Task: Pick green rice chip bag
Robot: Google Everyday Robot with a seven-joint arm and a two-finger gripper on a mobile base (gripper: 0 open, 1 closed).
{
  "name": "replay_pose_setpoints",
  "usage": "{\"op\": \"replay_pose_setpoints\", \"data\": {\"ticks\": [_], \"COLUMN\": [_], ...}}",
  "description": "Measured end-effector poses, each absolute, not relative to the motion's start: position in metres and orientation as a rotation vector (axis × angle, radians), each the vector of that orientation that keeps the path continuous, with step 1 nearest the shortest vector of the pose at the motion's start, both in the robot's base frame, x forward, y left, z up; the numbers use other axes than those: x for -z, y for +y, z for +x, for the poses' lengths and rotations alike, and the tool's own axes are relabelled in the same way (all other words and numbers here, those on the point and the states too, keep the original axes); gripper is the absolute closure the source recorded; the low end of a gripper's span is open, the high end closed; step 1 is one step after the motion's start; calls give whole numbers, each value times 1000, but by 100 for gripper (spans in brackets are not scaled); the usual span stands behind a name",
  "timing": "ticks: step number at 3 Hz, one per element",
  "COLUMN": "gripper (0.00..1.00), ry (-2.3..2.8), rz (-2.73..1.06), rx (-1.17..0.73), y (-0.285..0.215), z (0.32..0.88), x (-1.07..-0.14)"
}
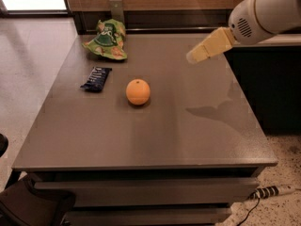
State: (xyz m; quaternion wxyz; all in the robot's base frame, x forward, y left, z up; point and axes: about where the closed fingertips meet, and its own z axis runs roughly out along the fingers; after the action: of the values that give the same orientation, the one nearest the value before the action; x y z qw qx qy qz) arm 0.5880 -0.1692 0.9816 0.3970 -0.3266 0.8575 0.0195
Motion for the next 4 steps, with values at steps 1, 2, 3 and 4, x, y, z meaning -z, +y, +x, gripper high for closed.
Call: {"op": "replay_pose_setpoints", "data": {"ticks": [1, 2, 3, 4], "gripper": [0, 0, 0, 0], "ry": [2115, 2125, 2124, 2090], "rz": [-693, -627, -642, -696], "rx": [-21, -53, -47, -83], "y": [-150, -141, -124, -63], "z": [639, 642, 653, 692], "x": [-1021, -1027, -1021, -1001]}}
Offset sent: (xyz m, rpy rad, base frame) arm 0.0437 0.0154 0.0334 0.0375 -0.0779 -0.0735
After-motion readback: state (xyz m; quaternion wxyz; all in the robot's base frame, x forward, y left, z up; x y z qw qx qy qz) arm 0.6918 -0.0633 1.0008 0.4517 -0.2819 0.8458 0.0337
